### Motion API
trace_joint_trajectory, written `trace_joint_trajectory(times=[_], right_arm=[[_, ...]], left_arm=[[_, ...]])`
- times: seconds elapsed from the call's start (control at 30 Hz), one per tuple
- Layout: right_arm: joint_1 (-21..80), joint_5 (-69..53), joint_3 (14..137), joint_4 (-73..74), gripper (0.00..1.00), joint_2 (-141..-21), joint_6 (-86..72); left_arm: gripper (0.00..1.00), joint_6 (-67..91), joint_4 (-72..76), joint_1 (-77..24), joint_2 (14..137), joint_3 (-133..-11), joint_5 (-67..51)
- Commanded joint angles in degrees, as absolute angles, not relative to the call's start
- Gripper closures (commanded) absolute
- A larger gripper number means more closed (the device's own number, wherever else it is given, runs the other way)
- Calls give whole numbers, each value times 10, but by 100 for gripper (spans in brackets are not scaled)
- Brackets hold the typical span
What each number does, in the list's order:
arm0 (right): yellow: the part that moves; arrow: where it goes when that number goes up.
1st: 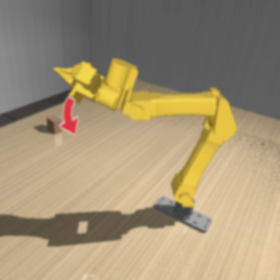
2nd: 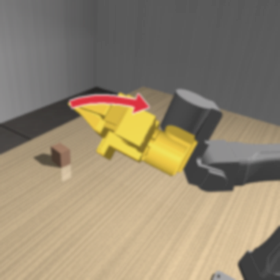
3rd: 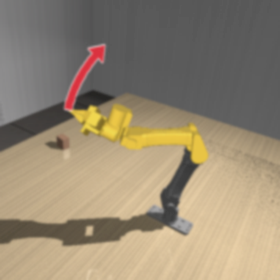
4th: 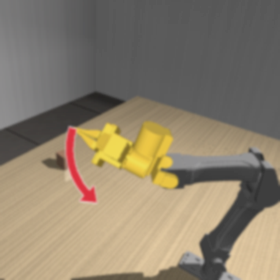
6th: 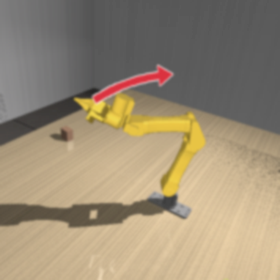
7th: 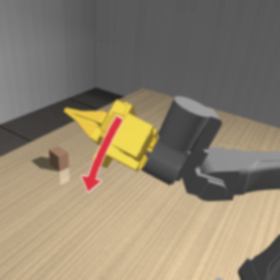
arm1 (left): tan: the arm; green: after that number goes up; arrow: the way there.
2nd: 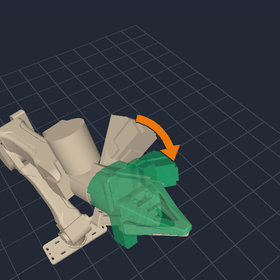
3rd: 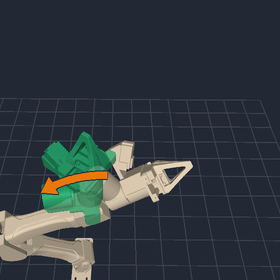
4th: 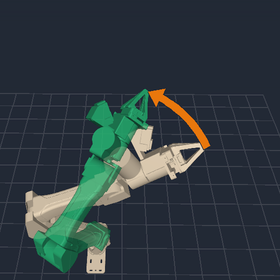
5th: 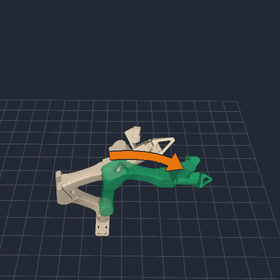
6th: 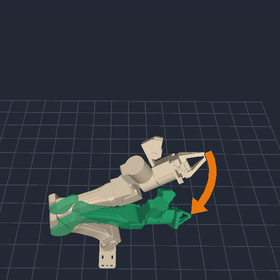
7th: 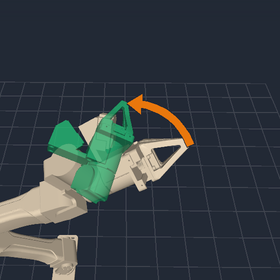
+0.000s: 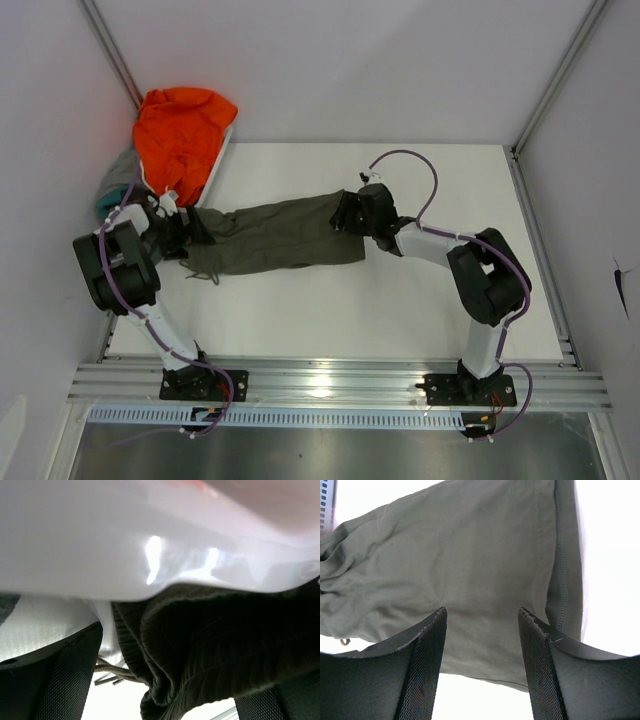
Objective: Fold and stack the shorts
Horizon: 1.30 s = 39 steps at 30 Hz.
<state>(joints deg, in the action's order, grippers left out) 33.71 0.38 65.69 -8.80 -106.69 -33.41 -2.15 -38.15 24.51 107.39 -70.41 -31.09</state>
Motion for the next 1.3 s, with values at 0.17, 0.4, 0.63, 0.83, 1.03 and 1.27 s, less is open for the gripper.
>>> trace_joint_trajectory(times=[0.17,0.4,0.63,0.83,1.03,1.27], right_arm=[[350,-8,653,-120,39,-1058,-337],[354,-14,653,-134,39,-1059,-342],[355,-23,650,-149,39,-1056,-348],[355,-28,647,-157,39,-1055,-350],[355,-25,642,-159,39,-1048,-350],[354,-27,639,-164,39,-1047,-353]], left_arm=[[1,20,-311,242,1027,-663,-304],[13,21,-280,243,986,-635,-315],[7,17,-282,236,990,-622,-325],[2,31,-272,222,1004,-624,-337],[12,32,-301,210,1022,-649,-329],[44,24,-311,203,1024,-654,-316]])
